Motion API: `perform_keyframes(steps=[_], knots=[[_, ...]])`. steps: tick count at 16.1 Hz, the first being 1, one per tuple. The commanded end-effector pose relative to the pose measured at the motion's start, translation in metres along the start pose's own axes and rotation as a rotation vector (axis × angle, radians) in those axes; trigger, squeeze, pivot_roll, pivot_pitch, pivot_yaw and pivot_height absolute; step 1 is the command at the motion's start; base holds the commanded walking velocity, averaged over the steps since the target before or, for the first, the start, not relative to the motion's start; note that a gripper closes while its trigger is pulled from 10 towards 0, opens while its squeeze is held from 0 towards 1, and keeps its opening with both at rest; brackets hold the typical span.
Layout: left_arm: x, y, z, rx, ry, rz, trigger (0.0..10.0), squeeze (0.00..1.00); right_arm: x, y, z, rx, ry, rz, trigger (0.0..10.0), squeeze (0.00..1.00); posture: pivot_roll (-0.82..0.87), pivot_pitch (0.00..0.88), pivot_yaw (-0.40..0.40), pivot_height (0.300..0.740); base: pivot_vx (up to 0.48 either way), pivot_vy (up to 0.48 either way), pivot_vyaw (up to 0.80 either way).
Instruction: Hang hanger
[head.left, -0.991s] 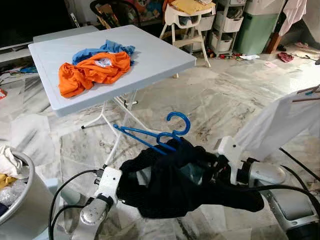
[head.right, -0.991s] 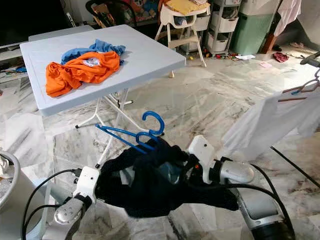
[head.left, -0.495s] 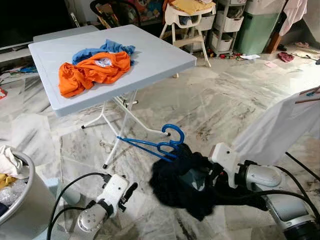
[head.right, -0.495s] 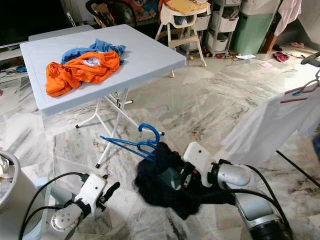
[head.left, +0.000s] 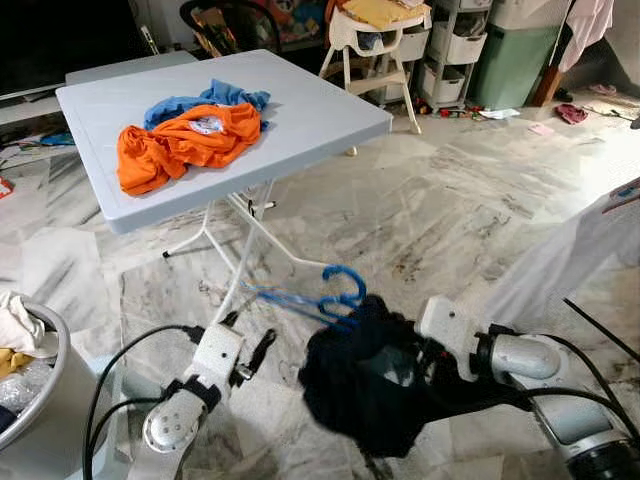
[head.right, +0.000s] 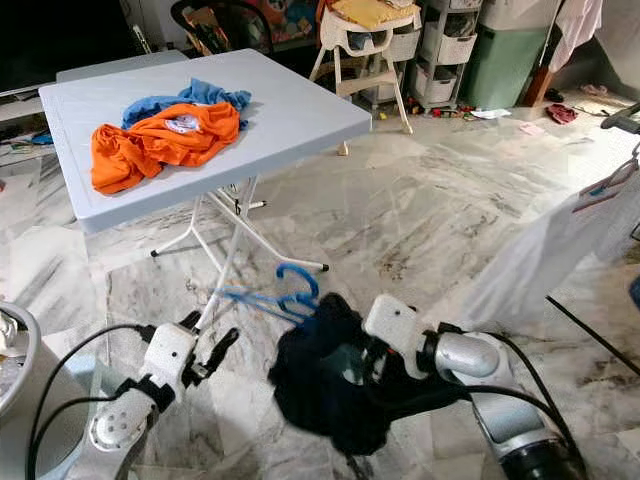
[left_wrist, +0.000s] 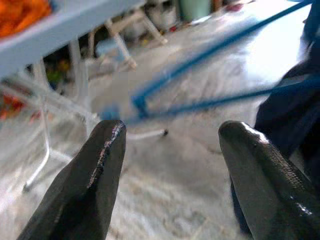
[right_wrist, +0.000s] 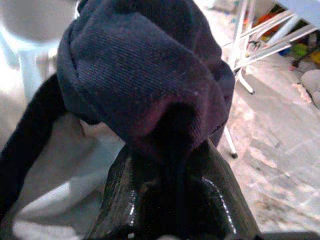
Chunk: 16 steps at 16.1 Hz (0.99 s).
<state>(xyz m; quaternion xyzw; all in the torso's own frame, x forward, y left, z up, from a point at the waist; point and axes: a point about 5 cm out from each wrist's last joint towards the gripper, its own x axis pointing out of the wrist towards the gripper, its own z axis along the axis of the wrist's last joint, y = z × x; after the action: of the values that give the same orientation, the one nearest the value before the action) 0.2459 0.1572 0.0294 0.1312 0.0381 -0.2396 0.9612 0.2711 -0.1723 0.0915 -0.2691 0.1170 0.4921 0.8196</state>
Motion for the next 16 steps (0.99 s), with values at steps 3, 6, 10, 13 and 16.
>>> perform_keyframes(steps=[3,6,10,13,16], knots=[[-0.001,-0.017,0.014,0.094,-0.062,-0.217,10.0,1.00,-0.005,-0.006,-0.002,-0.152,0.063,0.078,10.0,0.00,-0.10,0.000,0.041,0.740,0.000,0.000,0.00],[-0.001,-0.019,0.016,0.131,-0.063,-0.313,10.0,1.00,-0.007,-0.012,-0.004,-0.187,0.083,0.100,10.0,0.00,-0.10,0.000,0.045,0.740,0.000,0.000,0.00],[-0.008,-0.013,0.008,0.163,-0.024,-0.345,10.0,1.00,-0.007,-0.011,-0.004,-0.220,0.075,0.135,10.0,0.00,-0.10,0.000,0.049,0.740,0.000,0.000,0.00],[-0.008,-0.010,0.000,0.196,0.012,-0.351,10.0,1.00,-0.012,-0.009,0.005,-0.244,0.027,0.205,10.0,0.00,-0.11,0.000,0.051,0.740,0.000,0.000,0.00],[-0.003,-0.014,-0.001,0.199,0.026,-0.398,10.0,1.00,-0.013,-0.015,0.017,-0.271,-0.013,0.233,10.0,0.00,-0.11,0.000,0.054,0.740,0.000,0.000,0.00]])
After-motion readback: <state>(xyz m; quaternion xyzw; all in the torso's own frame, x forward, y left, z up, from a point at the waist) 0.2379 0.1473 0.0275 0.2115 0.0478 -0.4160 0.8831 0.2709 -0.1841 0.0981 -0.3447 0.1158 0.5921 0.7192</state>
